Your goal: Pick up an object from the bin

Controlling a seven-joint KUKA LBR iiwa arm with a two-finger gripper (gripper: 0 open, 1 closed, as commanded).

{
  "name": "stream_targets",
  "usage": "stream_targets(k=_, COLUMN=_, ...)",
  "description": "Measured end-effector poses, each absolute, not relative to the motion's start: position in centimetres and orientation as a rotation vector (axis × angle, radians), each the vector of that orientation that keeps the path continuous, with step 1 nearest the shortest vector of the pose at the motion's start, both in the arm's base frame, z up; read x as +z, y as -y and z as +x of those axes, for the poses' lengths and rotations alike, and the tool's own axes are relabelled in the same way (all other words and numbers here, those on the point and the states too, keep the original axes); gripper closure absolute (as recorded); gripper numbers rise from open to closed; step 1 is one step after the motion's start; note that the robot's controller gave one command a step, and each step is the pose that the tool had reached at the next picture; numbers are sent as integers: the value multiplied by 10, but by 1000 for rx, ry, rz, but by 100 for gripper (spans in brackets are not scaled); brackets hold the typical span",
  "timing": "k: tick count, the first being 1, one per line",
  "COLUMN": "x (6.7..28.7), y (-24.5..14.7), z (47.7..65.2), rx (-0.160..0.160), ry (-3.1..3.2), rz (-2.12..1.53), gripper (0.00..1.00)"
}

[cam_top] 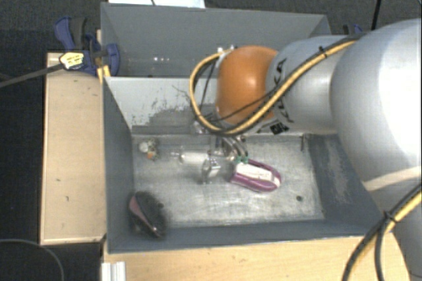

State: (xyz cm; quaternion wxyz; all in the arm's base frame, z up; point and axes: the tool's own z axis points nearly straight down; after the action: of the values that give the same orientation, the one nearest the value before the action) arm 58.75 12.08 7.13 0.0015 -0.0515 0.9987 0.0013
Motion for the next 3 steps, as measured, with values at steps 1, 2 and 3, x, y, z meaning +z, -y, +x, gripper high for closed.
stream_targets(k=1, x=73, y=-122, z=588, rx=5, ry=-3134, rz=-159, gripper=0)
stream_targets(k=2, x=73, y=-122, z=589, rx=4, ry=-3135, rz=-155, gripper=100)
stream_targets(k=3, x=74, y=-122, z=590, rx=4, ry=-3132, rz=-150, gripper=100)
